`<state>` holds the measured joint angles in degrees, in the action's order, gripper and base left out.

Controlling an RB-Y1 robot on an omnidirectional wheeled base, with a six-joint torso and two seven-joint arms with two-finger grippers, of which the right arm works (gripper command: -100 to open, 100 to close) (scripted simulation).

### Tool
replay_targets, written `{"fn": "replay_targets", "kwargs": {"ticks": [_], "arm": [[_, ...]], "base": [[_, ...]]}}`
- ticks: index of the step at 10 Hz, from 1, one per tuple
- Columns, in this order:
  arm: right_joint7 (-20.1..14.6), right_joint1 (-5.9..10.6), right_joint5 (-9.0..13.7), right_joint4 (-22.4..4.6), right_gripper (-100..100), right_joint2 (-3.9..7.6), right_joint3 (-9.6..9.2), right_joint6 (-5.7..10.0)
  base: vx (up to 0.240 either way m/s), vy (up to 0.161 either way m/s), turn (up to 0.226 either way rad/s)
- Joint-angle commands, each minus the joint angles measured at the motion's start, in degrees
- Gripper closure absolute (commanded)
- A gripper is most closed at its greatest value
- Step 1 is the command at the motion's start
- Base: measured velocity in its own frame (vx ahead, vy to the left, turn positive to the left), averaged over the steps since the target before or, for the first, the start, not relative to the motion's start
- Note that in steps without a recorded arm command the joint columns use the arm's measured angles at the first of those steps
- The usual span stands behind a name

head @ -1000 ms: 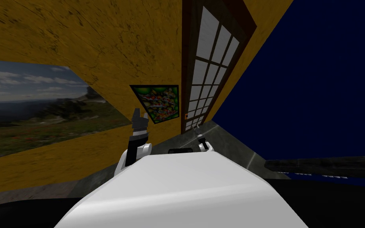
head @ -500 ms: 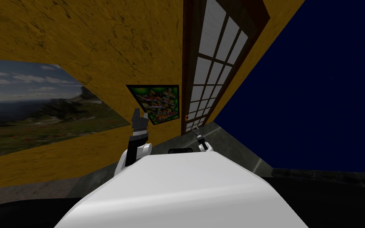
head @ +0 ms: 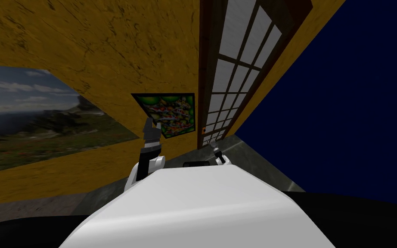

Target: Pull the door open

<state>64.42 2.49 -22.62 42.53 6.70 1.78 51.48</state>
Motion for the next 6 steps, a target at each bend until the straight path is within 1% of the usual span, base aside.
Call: {"fn": "replay_targets", "kwargs": {"ticks": [1,2,4,5,6], "arm": [[1.75,0.65,-0.66,-1.96,-100,0.14,-0.04,0.42],[2.48,0.97,-0.92,-2.85,-100,0.15,-0.04,0.61],[3.32,1.34,-1.22,-3.89,-100,0.15,-0.04,0.82],[2.81,1.09,-1.14,-3.13,-100,0.15,-0.09,0.49],[2.97,1.08,-0.97,-3.39,-100,0.32,0.09,0.59]], "base": [[0.205,-0.009,0.052],[0.215,-0.022,0.032],[0.132,-0.012,0.013],[0.056,-0.001,0.004],[-0.101,-0.017,0.069]]}}
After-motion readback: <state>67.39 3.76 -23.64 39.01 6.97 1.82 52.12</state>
